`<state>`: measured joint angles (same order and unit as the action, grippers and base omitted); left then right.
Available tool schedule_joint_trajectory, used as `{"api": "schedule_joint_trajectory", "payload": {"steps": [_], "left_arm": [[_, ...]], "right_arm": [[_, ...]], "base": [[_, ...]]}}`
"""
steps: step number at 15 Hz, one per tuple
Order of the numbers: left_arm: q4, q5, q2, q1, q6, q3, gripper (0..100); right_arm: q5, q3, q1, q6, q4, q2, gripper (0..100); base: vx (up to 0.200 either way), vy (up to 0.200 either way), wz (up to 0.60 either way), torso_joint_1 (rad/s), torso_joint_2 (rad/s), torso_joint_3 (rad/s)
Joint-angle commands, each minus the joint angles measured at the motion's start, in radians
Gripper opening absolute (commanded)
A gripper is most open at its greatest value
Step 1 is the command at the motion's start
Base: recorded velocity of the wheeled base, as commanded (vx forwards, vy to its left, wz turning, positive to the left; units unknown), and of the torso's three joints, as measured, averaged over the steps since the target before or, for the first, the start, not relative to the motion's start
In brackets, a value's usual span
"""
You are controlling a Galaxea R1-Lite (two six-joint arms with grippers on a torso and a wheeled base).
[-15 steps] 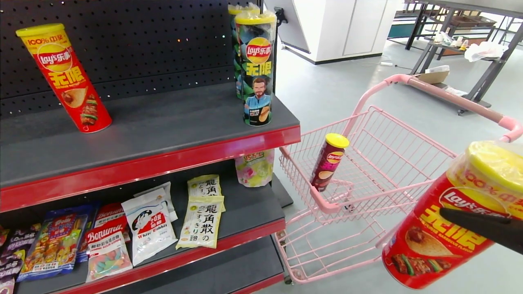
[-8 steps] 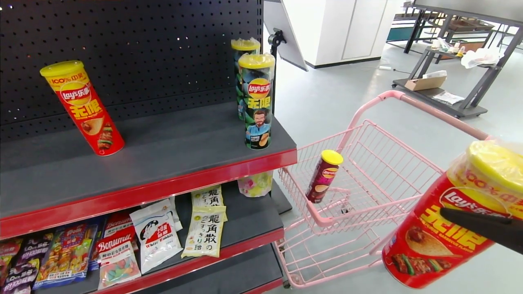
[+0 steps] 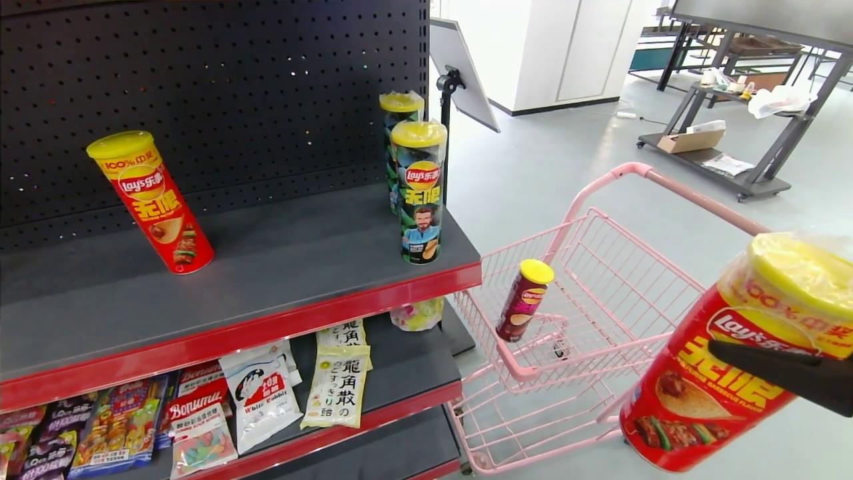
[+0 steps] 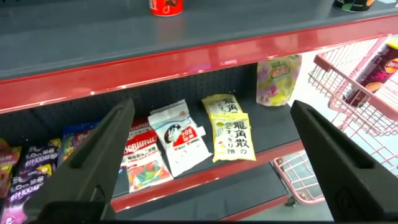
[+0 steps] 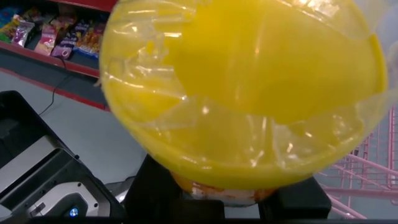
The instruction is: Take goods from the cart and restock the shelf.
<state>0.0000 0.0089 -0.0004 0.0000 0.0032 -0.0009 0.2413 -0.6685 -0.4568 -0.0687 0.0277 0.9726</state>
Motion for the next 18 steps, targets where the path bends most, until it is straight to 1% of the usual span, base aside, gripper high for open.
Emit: {"api": "schedule_joint_trajectory", "payload": {"steps": [1, 9, 12, 16, 17, 18], "left_arm": [[0.000, 0.000, 0.000, 0.000, 0.000, -0.001, 100], [0.002, 0.000, 0.000, 0.000, 0.000, -0.001, 100], [0.000, 0.000, 0.000, 0.000, 0.000, 0.001, 100], [0.000, 0.000, 0.000, 0.000, 0.001, 0.001, 100], [0.000, 0.000, 0.000, 0.000, 0.001, 0.001, 100], [0.000, 0.002, 0.000, 0.002, 0.001, 0.001, 100]], "right_arm": [[0.001, 0.000, 0.001, 0.000, -0.002, 0.020, 0], [0.000, 0.003, 0.003, 0.000, -0.002, 0.029, 0], [0.003, 0.017, 0.030, 0.000, -0.009, 0.021, 0], [0.009, 0.030, 0.030, -0.002, -0.020, 0.018, 0], [0.009, 0.040, 0.030, -0.003, -0.045, 0.018, 0], [0.009, 0.070, 0.030, -0.005, -0.103, 0.021, 0]], "base": [[0.000, 0.000, 0.60, 0.017, -0.02, -0.022], [0.000, 0.000, 0.60, 0.007, 0.00, -0.005], [0.000, 0.000, 0.00, 0.000, 0.00, 0.000], [0.000, 0.200, 0.00, 0.001, 0.00, 0.000], [0.000, 0.200, 0.00, 0.002, 0.00, 0.002], [0.000, 0.200, 0.00, 0.002, 0.00, 0.007]]}}
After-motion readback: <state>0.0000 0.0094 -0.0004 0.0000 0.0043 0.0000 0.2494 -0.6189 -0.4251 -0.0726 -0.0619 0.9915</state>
